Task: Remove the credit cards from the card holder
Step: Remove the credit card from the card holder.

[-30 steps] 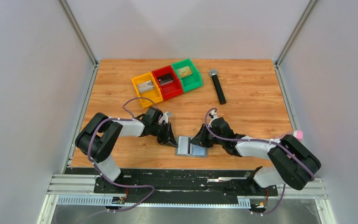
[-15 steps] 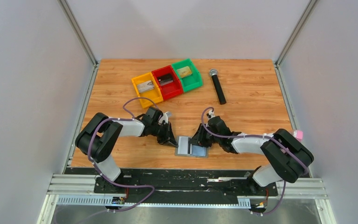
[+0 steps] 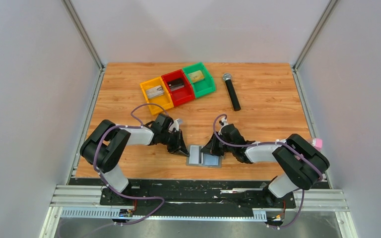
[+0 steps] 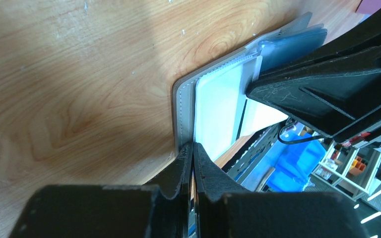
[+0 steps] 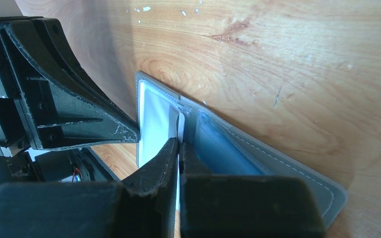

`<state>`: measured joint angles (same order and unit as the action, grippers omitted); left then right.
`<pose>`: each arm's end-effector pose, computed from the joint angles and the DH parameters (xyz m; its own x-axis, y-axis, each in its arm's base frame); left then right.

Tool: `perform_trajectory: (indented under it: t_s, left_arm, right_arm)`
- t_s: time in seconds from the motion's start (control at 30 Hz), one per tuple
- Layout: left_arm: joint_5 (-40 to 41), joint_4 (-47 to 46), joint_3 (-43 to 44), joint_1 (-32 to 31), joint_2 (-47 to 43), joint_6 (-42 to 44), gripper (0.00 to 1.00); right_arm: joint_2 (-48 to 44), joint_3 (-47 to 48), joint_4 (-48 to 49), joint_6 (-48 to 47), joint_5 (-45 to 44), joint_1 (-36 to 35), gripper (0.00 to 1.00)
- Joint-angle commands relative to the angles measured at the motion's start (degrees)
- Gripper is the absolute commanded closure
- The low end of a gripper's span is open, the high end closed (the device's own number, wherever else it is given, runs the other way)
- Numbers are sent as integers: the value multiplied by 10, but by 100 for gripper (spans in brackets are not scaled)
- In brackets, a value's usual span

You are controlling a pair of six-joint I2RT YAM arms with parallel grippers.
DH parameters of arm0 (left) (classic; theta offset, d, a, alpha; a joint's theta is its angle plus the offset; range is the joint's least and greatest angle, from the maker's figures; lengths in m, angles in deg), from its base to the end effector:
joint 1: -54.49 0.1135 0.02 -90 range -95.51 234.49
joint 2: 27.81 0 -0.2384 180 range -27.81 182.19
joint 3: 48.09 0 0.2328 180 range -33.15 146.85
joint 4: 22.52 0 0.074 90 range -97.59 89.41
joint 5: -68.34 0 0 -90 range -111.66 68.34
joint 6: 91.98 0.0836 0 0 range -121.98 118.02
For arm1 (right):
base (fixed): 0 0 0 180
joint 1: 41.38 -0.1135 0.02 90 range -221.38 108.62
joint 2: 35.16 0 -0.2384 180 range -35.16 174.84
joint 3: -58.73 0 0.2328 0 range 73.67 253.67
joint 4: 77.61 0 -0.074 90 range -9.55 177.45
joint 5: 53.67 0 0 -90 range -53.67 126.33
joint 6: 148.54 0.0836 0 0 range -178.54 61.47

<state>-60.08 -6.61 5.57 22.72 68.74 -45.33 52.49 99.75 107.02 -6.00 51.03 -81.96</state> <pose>0.2192 -0.1969 0.0726 -0.9998 -0.0134 -0.0118 -0.0002 0.6703 -0.7421 0.2028 0.2016 0.0788 -0.9222 0.2210 -0.3172 -0.0664 0.7177 0.6932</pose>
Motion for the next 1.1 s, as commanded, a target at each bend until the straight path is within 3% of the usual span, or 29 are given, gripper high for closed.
perform_trajectory:
  t_s: [0.0,0.43,0.87,1.07]
  left_arm:
    - [34,10,-10,-6,14,9,89]
    - [56,44,-2,-6,23,22,90]
    - [57,49,0,-5,17,20,90]
    - [55,48,0,-6,18,20,90]
  right_arm:
    - [-1,-21,23,-8,-5,-2,100]
    - [-38,-57,49,-38,44,28,100]
    - [-8,-66,124,-25,127,51,96]
    - [1,-65,133,-14,135,52,100]
